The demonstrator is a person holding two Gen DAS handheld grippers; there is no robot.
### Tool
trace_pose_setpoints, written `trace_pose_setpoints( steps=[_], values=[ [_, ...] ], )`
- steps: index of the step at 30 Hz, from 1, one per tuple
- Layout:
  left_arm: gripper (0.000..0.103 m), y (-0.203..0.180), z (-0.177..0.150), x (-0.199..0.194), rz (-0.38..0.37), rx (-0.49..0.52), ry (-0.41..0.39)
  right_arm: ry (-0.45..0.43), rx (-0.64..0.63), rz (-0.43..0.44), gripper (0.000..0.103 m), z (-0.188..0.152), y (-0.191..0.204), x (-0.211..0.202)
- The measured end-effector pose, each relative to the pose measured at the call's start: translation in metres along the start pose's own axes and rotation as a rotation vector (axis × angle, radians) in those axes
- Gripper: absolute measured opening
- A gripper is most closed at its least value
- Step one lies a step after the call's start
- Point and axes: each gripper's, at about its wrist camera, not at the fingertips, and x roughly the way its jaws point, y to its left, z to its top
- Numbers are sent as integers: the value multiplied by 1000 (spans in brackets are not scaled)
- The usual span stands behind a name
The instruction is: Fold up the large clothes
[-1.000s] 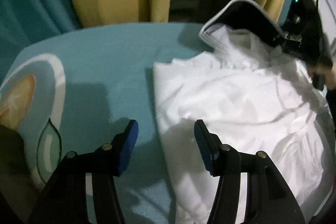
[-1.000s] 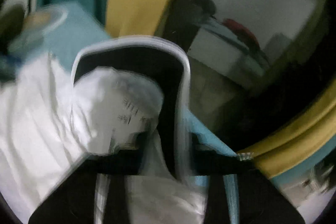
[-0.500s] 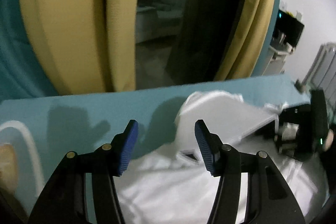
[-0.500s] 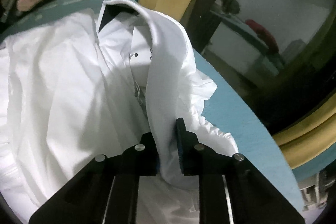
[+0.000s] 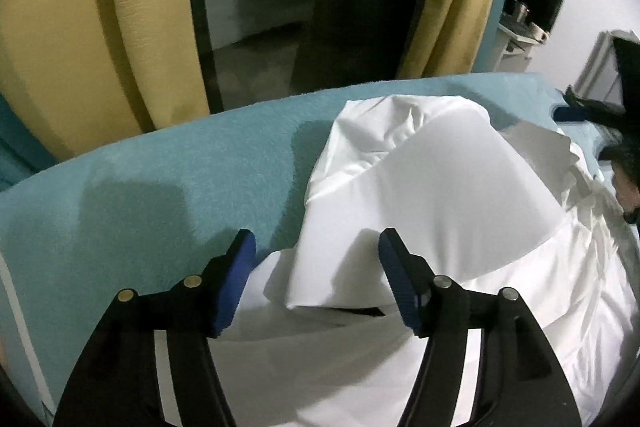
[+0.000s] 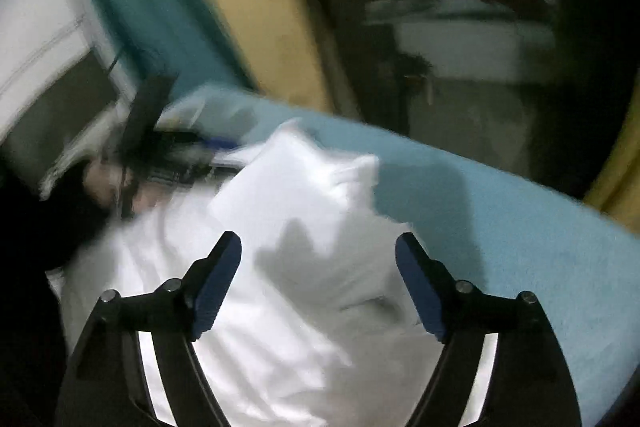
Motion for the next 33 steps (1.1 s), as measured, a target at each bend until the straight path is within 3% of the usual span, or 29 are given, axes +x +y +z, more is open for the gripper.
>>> trace_pose_setpoints(
  steps=[2,5,6,7,10,11,12,13,15,18,19,21,24,28,33],
  values=[
    [71,3,1,3,-24,0,10,47,86,-72,80,-2,-17,10],
    [75,5,5,4,-47,-16,22,158,129,-1,75,-8,-26,39],
    [75,2,6,6,-42,-11,21,162,87,9,67,-9,-17,44],
    [75,1,7,7,-38,-5,19,187,43,14,31,-9,-6,50],
    [73,-10,6,8,-48,57,9,239,1,-29,23,-4,16,58],
    [57,-14,6,6,-56,84,5,237,-37,-65,18,-1,21,59],
    [47,-20,6,3,-79,116,3,214,-100,-157,16,1,35,55],
    [39,-27,8,-1,-34,150,-9,195,-151,-237,12,7,43,56],
    [22,-37,11,-8,51,202,-63,114,-370,-497,12,7,75,50],
    [20,-50,17,-26,176,241,-216,-8,-745,-816,11,-12,126,51],
    [20,-57,17,-32,220,271,-278,-17,-810,-870,11,-19,132,54],
    [20,-68,12,-36,266,313,-306,-26,-983,-993,11,-48,146,65],
    [22,-89,-4,-38,291,399,-281,17,-1084,-1072,12,-82,152,78],
    [22,-117,-36,-47,342,498,-273,32,-1138,-1102,14,-120,165,74],
    [22,-127,-65,-75,365,531,-293,25,-1065,-1025,20,-138,190,47]
  ],
)
